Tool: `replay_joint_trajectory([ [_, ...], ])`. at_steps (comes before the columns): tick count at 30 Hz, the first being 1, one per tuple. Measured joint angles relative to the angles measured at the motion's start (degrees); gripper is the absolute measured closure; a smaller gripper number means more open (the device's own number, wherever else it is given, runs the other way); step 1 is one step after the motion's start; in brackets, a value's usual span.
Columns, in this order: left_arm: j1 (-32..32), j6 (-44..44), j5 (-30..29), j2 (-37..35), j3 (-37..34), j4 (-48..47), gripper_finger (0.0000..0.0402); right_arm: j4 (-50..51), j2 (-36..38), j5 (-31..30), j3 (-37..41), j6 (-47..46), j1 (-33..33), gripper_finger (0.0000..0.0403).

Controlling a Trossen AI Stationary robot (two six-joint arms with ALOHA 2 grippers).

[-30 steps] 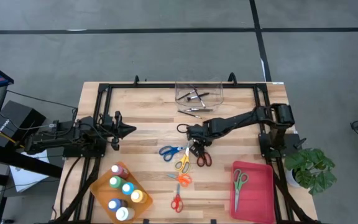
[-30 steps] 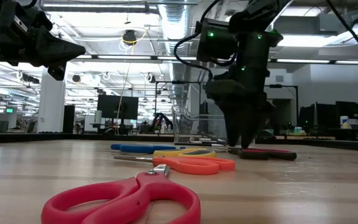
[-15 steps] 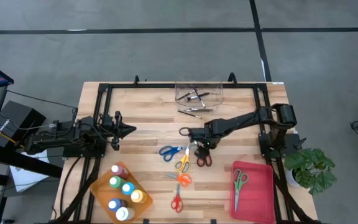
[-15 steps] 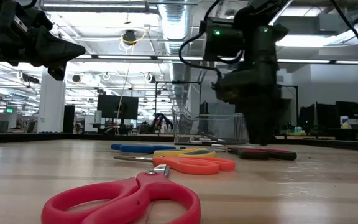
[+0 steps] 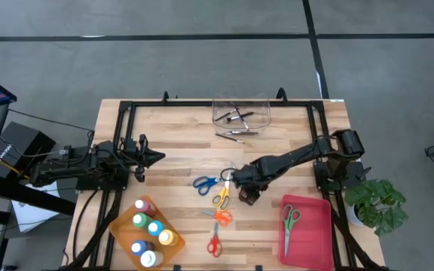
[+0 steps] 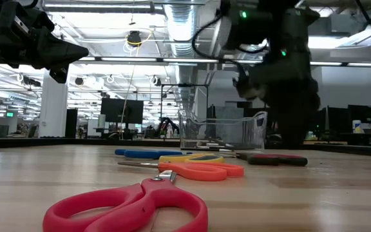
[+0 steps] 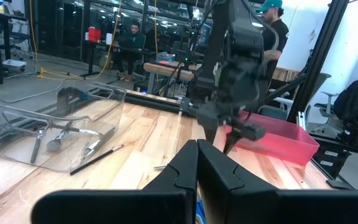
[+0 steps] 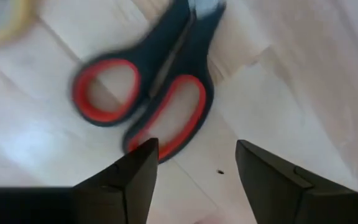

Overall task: Pick & Place Paint Supplies
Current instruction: Put the black scissor into the red bin

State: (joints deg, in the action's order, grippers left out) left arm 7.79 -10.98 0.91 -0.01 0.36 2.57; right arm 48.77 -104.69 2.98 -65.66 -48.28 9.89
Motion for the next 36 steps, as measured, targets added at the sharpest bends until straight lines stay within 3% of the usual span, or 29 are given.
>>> replay_joint_trajectory([
  [16, 0.02, 0.00, 0.00, 0.00, 0.00, 0.00, 0.0402, -11.32, -2.77, -0.24, 0.46, -4.67, 0.10, 0.0246],
  [36, 0.00, 0.00, 0.00, 0.00, -0.01, 0.00, 0.0401, 0.44, -4.03, 2.93, 0.51, -11.42, 6.80, 0.0255],
])
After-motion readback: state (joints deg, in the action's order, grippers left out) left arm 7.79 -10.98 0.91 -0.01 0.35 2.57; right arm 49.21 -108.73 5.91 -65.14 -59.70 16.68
